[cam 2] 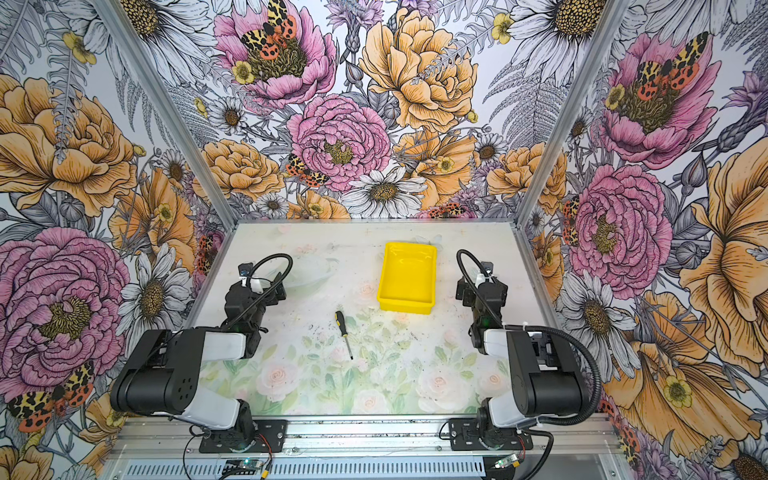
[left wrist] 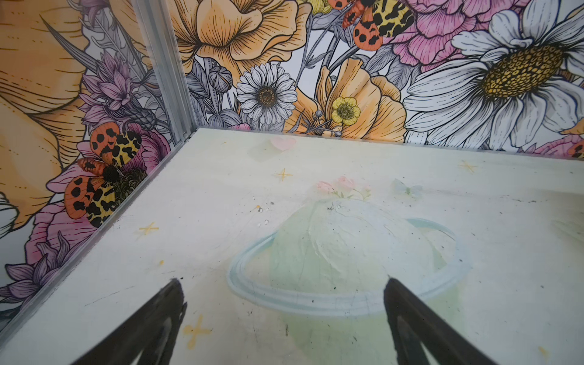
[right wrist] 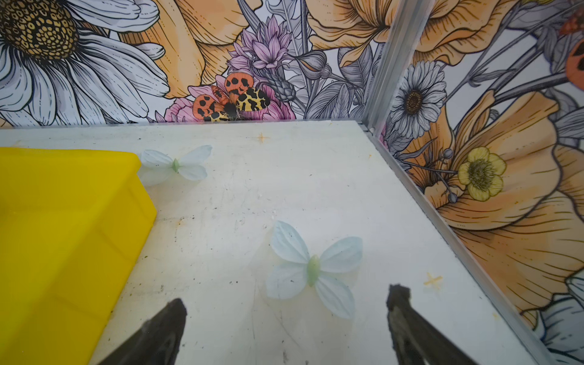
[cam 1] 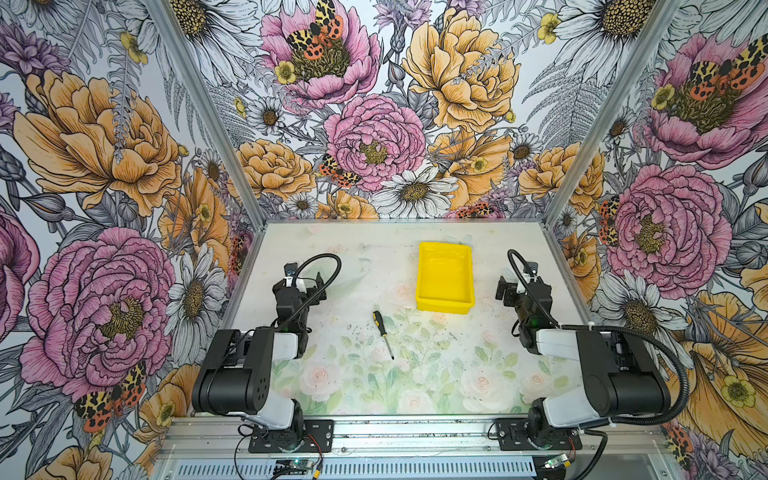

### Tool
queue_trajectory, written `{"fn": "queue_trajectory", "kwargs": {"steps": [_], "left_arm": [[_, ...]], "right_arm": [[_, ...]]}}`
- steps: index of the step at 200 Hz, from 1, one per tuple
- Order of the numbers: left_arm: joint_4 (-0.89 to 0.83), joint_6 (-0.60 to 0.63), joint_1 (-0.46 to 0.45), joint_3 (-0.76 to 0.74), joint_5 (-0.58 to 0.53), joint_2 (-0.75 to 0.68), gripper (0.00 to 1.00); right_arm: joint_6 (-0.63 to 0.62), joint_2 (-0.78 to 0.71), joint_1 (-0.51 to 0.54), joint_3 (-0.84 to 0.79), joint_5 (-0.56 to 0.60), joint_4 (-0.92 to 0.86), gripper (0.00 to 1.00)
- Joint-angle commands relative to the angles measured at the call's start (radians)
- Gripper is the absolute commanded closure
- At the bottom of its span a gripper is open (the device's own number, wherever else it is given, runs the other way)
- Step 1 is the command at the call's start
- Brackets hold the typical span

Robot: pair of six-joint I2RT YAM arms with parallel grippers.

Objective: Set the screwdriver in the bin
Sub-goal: 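Reach the left gripper over the screwdriver handle while the right arm moves toward the bin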

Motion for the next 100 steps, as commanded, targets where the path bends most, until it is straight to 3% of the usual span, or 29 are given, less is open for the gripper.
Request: {"fn": "queue_trajectory", "kwargs": {"steps": [1, 9, 18, 45, 65, 82, 100], "left_arm": [[-0.153, -0.039, 0.006, 0.03, -0.066, -0.102, 0.01], [-0.305, -0.072, 0.012, 0.077, -0.123, -0.137, 0.01], [-0.422, -0.076, 0.026, 0.117, -0.107, -0.16, 0.01], [-0.491, -0.126, 0.043, 0.096, -0.03, -0.248, 0.01], [-0.587, -0.202, 0.016, 0.103, -0.069, -0.329, 0.01], [-0.777, -0.311, 0.011, 0.172, -0.13, -0.385, 0.01], [-0.944, -0.35, 0.01, 0.252, -0.085, -0.415, 0.01]], "right_arm": [[0.029, -0.082, 0.014, 0.09, 0.048, -0.185, 0.0], [0.037, -0.105, 0.021, 0.116, 0.064, -0.25, 0.0], [0.056, -0.132, 0.032, 0.143, 0.093, -0.315, 0.0], [0.125, -0.206, 0.073, 0.219, 0.172, -0.497, 0.01], [0.186, -0.24, 0.104, 0.297, 0.184, -0.679, 0.01], [0.238, -0.252, 0.141, 0.362, 0.179, -0.844, 0.01], [0.294, -0.269, 0.204, 0.399, 0.169, -0.973, 0.0]]}}
